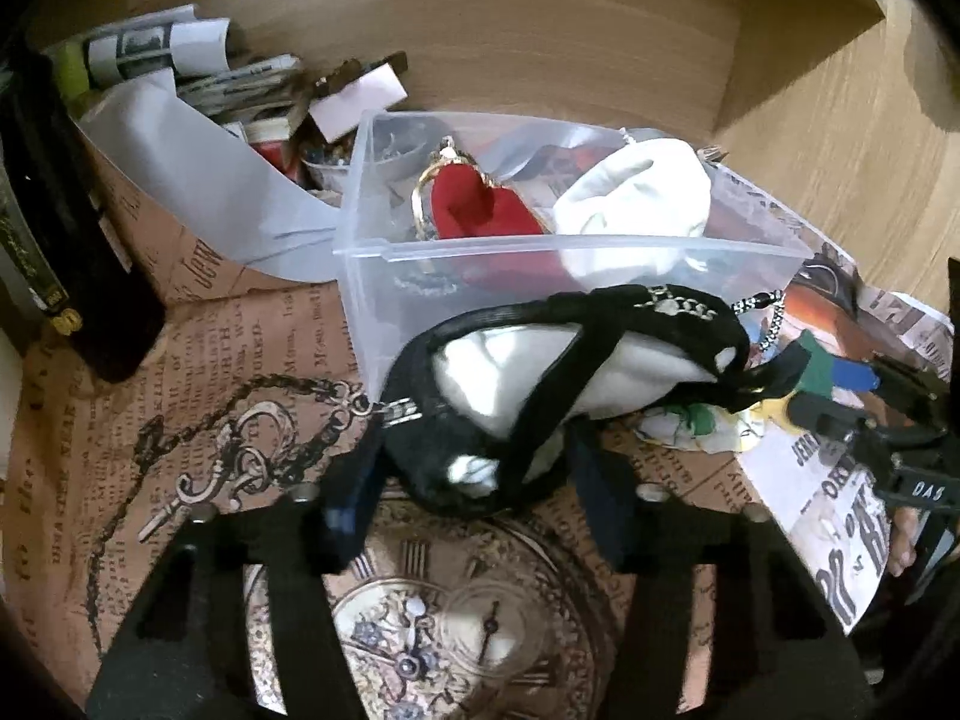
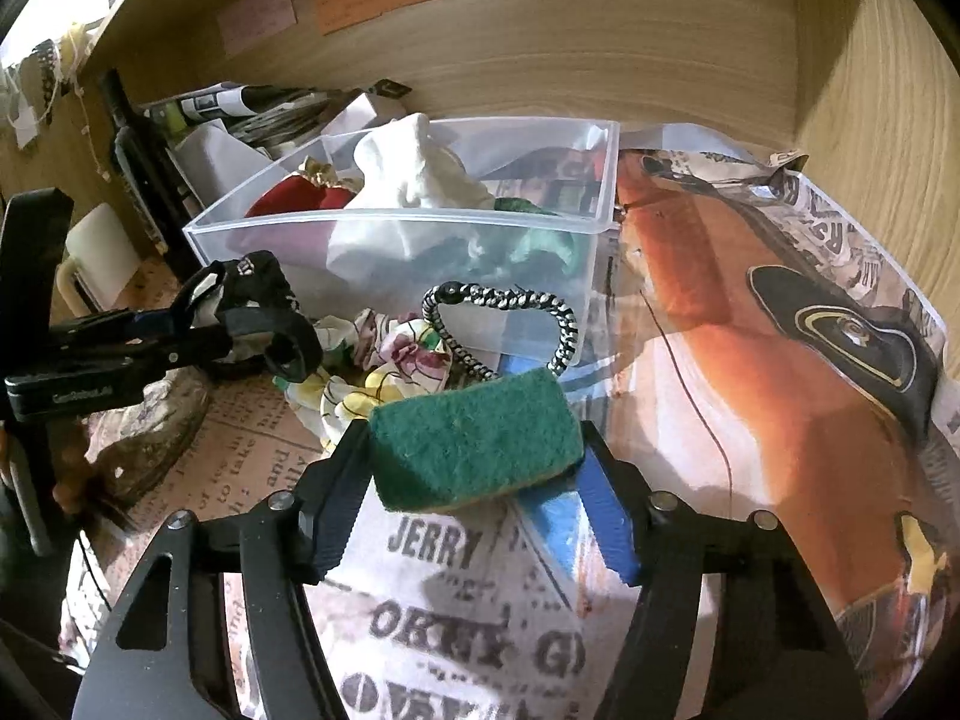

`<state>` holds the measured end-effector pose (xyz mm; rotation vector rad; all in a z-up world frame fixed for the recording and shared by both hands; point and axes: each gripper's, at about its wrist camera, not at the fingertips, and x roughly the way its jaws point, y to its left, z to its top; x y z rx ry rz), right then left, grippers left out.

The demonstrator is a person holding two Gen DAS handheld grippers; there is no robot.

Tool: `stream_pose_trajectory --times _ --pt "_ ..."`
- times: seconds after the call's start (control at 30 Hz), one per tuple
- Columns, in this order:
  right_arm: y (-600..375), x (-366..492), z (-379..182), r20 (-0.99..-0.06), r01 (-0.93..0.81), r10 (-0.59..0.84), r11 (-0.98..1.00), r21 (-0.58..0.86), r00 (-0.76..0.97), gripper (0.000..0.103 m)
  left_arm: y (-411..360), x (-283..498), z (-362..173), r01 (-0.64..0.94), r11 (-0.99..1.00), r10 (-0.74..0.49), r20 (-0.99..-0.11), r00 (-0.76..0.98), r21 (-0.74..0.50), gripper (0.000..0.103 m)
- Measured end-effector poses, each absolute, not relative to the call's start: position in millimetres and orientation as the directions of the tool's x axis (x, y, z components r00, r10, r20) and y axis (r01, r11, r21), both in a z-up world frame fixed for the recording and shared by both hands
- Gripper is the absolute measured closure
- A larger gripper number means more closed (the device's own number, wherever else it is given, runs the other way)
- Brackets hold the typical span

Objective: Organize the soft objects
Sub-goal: 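Grasp the black eye mask with the left tool while the right tool grasps the green sponge, then lower the eye mask and sponge into the box and open both tools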

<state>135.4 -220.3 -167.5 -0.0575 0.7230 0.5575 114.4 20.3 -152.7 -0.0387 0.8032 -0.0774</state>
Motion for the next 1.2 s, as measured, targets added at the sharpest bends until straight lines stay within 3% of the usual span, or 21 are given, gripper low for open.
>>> stream_pose_trajectory --times 0.07,0.33,0.77,1.2 --pt "-222 132 -164 -0.628 -0.496 0.459 0.858 0.131 0.629 0.042 22 110 -151 0.056 0.997 -0.083 -0.714 0.695 -0.062 0.065" --pt "-231 128 -145 -0.574 -0.484 0.463 0.866 0.128 0.676 0.042 24 87 -130 0.055 0.996 -0.087 -0.664 0.743 -0.07 0.078" --pt "-233 124 -105 -0.451 -0.499 0.488 0.86 0.105 0.747 0.042 14 73 -62 0.079 0.994 -0.11 -0.526 0.843 -0.081 0.086" --pt "-218 136 -74 -0.357 -0.538 0.525 0.84 0.071 0.772 0.041 3 97 -10 0.064 0.998 -0.066 -0.423 0.904 -0.018 0.087"
